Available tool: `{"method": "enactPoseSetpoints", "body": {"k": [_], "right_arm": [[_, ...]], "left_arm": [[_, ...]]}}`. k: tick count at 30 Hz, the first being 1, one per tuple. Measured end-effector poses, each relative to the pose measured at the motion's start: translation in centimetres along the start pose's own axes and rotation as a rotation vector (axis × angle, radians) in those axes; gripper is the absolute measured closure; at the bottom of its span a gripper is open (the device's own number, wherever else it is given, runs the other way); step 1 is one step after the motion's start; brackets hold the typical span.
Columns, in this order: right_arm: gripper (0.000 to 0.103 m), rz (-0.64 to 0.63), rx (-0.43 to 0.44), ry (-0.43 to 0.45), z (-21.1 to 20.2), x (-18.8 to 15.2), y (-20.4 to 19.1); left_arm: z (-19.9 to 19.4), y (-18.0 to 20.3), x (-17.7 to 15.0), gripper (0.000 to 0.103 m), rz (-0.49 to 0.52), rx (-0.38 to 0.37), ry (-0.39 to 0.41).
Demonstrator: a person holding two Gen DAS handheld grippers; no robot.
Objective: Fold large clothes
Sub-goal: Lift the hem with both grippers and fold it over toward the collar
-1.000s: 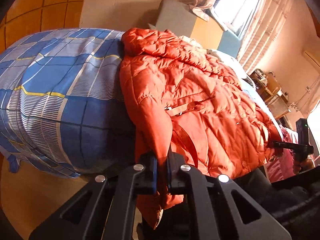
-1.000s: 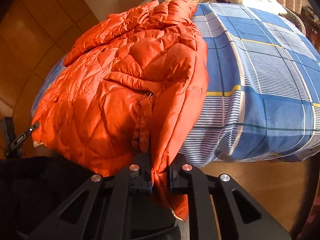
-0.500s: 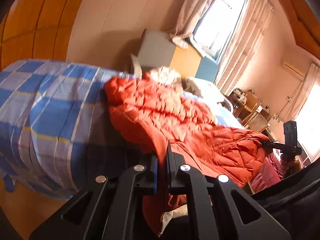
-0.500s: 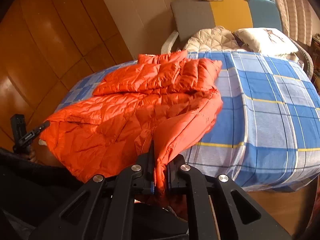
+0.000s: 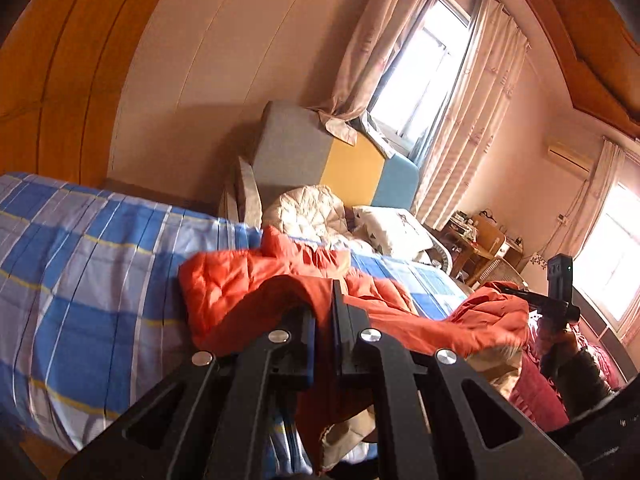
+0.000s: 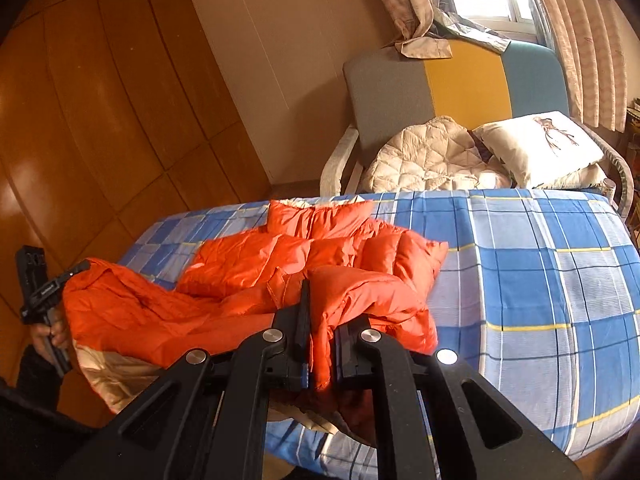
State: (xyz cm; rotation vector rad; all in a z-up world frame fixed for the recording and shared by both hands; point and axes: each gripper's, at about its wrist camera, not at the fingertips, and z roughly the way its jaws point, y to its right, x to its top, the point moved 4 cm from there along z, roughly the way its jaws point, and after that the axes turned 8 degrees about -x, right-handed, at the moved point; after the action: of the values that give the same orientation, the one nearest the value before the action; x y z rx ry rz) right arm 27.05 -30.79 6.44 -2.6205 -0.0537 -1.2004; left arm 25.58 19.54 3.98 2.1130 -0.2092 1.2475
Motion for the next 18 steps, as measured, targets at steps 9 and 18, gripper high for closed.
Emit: {"method": "enactPoseSetpoints", "body": {"k": [9,18], "right_arm": [[0.095,0.072,-0.044,-0.011,7.5,5.1,3.3],[0.095,0.135,-0.119,-0.097,16.7,7.4,5.8]], "left_arm": [[7.5,-5.3,5.0,0.097,-0.060,0.051,-0.005],[15.6,-11.8,6.8,0.097,-0.145,0.141,-0.091]]}}
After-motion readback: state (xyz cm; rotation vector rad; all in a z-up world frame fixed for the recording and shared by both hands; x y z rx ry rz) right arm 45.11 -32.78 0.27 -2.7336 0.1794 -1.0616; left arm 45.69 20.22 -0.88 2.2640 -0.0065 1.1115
